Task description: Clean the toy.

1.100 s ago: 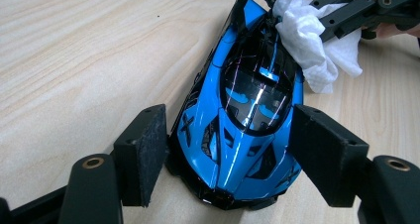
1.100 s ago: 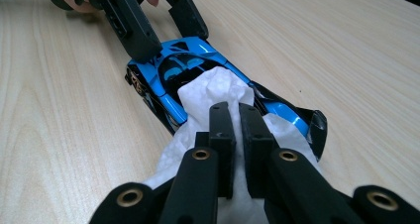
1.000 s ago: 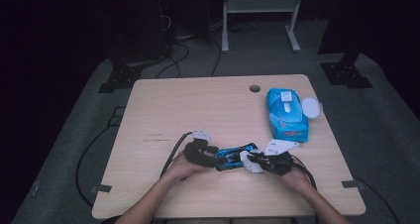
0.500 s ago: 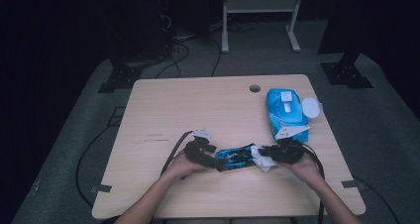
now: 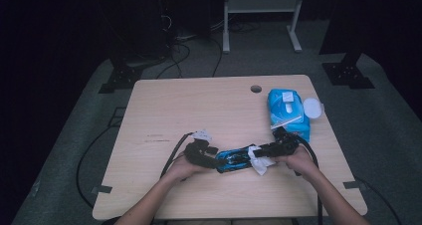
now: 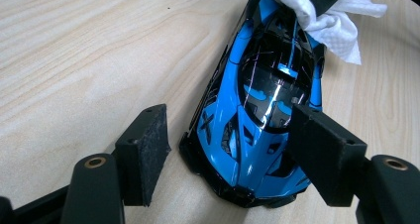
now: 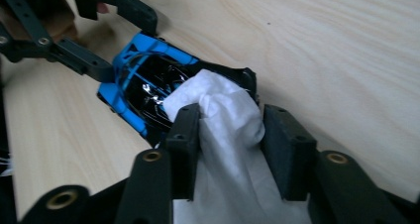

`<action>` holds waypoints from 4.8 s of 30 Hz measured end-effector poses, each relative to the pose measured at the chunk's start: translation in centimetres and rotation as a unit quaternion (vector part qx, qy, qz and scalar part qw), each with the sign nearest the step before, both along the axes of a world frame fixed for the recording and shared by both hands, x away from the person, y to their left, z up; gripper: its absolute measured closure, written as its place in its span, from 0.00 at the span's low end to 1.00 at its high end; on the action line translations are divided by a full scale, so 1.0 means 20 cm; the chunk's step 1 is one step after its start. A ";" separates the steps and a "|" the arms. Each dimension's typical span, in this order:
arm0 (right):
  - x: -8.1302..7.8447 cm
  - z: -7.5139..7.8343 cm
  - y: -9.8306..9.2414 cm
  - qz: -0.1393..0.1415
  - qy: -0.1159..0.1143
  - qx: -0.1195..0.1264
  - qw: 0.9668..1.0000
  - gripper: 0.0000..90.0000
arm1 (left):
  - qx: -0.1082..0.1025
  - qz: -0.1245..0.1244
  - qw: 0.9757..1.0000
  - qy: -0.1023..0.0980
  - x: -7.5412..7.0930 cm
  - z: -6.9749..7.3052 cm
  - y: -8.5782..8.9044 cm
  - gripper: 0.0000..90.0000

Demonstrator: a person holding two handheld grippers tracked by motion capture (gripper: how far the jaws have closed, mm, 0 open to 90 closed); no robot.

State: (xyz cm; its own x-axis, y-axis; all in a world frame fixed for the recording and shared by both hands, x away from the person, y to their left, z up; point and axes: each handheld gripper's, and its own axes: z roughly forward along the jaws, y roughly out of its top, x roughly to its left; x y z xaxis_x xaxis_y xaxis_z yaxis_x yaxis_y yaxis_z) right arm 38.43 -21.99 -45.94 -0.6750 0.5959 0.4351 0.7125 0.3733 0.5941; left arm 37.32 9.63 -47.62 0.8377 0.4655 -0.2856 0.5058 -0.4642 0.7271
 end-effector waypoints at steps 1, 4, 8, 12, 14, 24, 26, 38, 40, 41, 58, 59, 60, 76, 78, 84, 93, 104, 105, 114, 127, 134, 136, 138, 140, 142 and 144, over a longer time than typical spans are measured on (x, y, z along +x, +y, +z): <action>0.00 0.00 0.00 0.001 -0.001 0.004 1.000 0.71 | -0.002 -0.001 1.000 -0.001 0.00 0.00 0.00 0.35; -0.01 -0.01 0.00 0.007 -0.018 0.007 1.000 0.72 | -0.003 0.001 1.000 0.000 0.00 0.00 0.00 0.34; -0.04 -0.03 -0.02 0.006 -0.048 0.020 0.999 0.73 | 0.001 0.005 1.000 -0.007 -0.01 0.00 0.00 0.32; -0.08 -0.03 -0.02 0.007 -0.084 0.026 0.996 0.73 | 0.000 0.003 1.000 0.001 -0.01 0.00 0.01 0.28; -0.12 -0.03 -0.02 0.012 -0.117 0.022 0.993 0.73 | -0.005 0.001 1.000 0.009 -0.01 0.00 0.01 0.27; -0.30 -0.02 0.05 0.038 -0.280 -0.023 0.959 0.79 | -0.022 -0.064 0.997 0.024 -0.03 -0.02 -0.03 0.47; -0.30 -0.02 0.05 0.031 -0.288 -0.028 0.957 0.86 | -0.019 -0.069 0.997 0.006 -0.04 -0.01 -0.03 0.54; -0.25 -0.01 0.10 0.020 -0.301 -0.049 0.952 0.89 | 0.012 -0.064 0.995 -0.075 -0.08 0.07 0.03 0.46; -0.26 -0.01 0.10 0.020 -0.300 -0.049 0.952 0.89 | 0.010 -0.065 0.995 -0.079 -0.08 0.07 0.06 0.51; -0.26 -0.01 0.09 0.021 -0.300 -0.050 0.953 0.89 | 0.012 -0.064 0.994 -0.084 -0.08 0.07 0.06 0.54; -0.32 0.04 -0.06 -0.014 -0.246 -0.030 0.969 0.89 | 0.003 -0.072 0.988 -0.138 -0.12 0.07 0.04 0.74; -0.32 0.04 -0.06 -0.014 -0.246 -0.030 0.969 0.89 | 0.004 -0.071 0.987 -0.142 -0.13 0.07 0.04 0.74; -0.33 0.08 -0.07 -0.024 -0.245 -0.017 0.969 0.90 | 0.004 -0.069 0.987 -0.147 -0.13 0.07 0.03 0.74; -0.21 0.19 0.46 0.037 -0.271 0.028 0.962 0.91 | -0.010 -0.056 0.983 -0.173 -0.13 0.04 0.00 0.75; -0.21 0.16 0.51 0.047 -0.268 0.023 0.962 0.91 | -0.009 -0.059 0.983 -0.176 -0.13 0.04 0.00 0.75; -0.21 0.14 0.48 0.041 -0.293 -0.016 0.955 0.91 | -0.012 -0.060 0.982 -0.178 -0.13 0.04 0.01 0.75; -0.20 0.12 0.39 0.007 -0.298 -0.029 0.954 0.92 | -0.014 -0.057 0.983 -0.177 -0.13 0.04 0.00 0.75; -0.21 0.12 0.44 0.032 -0.304 -0.026 0.952 0.91 | -0.014 -0.058 0.983 -0.175 -0.13 0.04 0.01 0.75; -0.20 0.12 0.40 0.019 -0.301 -0.031 0.953 0.92 | -0.012 -0.059 0.982 -0.176 -0.13 0.04 0.01 0.75; -0.15 0.12 0.23 -0.042 -0.298 -0.052 0.952 0.92 | -0.012 -0.055 0.983 -0.174 -0.12 0.04 0.01 0.75; -0.18 0.12 0.37 0.007 -0.293 -0.029 0.956 0.92 | -0.013 -0.053 0.984 -0.167 -0.12 0.04 0.01 0.75; -0.12 0.11 0.15 -0.062 -0.278 -0.033 0.958 0.92 | -0.010 -0.053 0.984 -0.168 -0.11 0.04 0.01 0.75; -0.11 0.10 0.13 -0.067 -0.273 -0.032 0.959 0.92 | -0.011 -0.053 0.985 -0.167 -0.11 0.04 0.01 0.75; -0.11 0.10 0.14 -0.065 -0.277 -0.035 0.958 0.92 | -0.010 -0.051 0.985 -0.167 -0.11 0.04 0.02 0.75; -0.11 0.10 0.15 -0.067 -0.278 -0.034 0.958 0.92 | -0.010 -0.050 0.985 -0.167 -0.11 0.04 0.02 0.75; -0.11 0.10 0.15 -0.068 -0.277 -0.033 0.958 0.92 | -0.010 -0.049 0.985 -0.167 -0.11 0.04 0.02 0.75; -0.12 0.10 0.15 -0.069 -0.276 -0.033 0.958 0.92 | -0.010 -0.049 0.985 -0.166 -0.11 0.04 0.02 0.75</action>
State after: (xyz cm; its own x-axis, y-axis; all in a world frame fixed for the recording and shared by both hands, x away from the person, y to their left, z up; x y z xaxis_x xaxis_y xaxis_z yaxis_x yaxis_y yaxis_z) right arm 36.03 -18.89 -43.93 -0.7037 0.7105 -0.0063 0.3423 0.3467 0.8733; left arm 35.10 10.09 -46.73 0.9273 0.3743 0.0040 0.1912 -0.4827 0.8547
